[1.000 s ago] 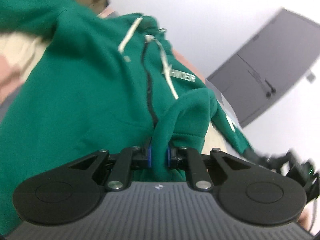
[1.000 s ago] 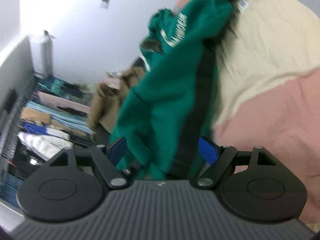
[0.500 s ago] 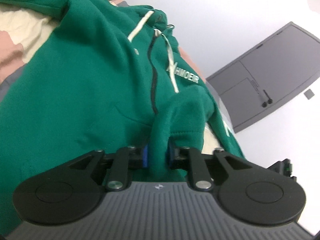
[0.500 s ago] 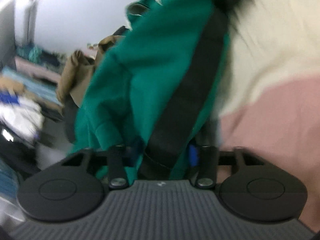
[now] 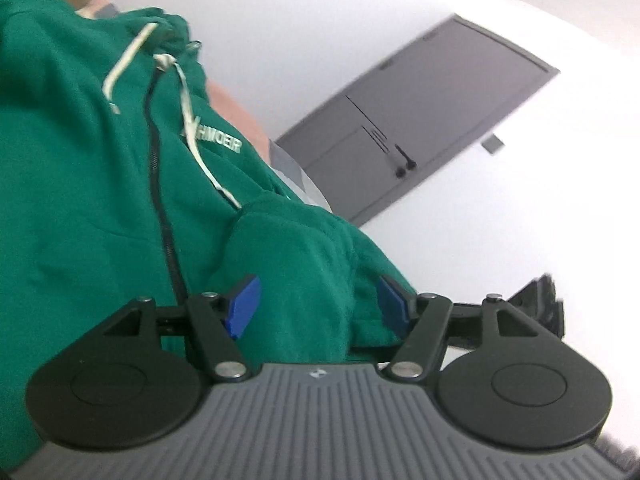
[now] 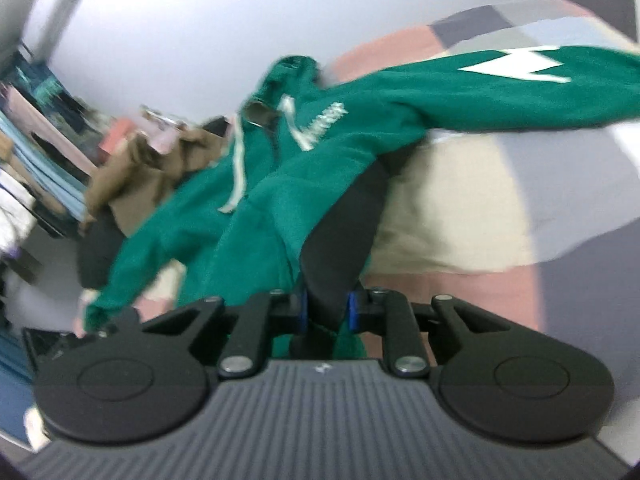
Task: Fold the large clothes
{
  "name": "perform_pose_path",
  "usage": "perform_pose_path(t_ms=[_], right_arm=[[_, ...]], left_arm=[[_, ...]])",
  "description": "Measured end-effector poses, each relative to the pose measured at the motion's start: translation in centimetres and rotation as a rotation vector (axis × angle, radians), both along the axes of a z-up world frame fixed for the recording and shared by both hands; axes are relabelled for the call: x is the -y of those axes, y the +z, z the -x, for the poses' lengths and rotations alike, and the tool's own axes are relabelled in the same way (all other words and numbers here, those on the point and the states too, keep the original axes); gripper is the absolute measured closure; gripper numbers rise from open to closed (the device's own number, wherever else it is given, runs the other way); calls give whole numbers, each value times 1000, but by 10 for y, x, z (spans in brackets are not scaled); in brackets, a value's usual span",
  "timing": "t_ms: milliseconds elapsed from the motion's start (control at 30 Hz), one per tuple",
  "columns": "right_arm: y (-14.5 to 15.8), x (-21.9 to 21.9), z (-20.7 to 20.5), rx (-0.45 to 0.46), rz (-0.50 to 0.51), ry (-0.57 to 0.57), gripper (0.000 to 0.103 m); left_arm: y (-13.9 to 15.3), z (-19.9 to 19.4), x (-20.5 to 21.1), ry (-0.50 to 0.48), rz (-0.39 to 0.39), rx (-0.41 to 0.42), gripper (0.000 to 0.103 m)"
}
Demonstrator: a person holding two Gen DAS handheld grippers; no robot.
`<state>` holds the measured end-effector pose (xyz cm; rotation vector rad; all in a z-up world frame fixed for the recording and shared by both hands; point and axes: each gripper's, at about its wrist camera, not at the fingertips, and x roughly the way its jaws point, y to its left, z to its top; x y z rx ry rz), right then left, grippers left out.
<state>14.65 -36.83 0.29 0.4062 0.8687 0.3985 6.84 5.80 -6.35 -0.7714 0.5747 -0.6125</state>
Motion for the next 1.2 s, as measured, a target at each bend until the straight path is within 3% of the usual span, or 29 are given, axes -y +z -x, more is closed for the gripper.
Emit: perform_pose_path(t_ms=[67,200,400,467,667,833,967,1100,1200], right_arm=[[8,15,4,-33,66,5,83],[3,32,10,-109,195,42,84],[-29,45,8,-239,276,68,84],[-37,45,4,-261,291,64,83],[-33,46,5,-275,263,50,78],[-20,40,5,-255,269,25,45],[-9,24,-1,-193,304,3,45],[1,0,-10,-95,325,-2,46],[7,-19,-18,-35,308,-5,47]], left_arm=[[-4,1,13,-17,-47,-11,33],[-17,-5,46,-58,-228,-67,33],[-45,-9,88,-103,-462,-146,33],[-48,-8,93,-103,-502,-143,33],[-40,3,88,-75,-487,-138,33],[-19,16,69,-2,-458,-109,33],[2,22,51,79,-471,-84,33],[12,25,36,170,-531,-69,33],[15,23,22,206,-518,-75,33]])
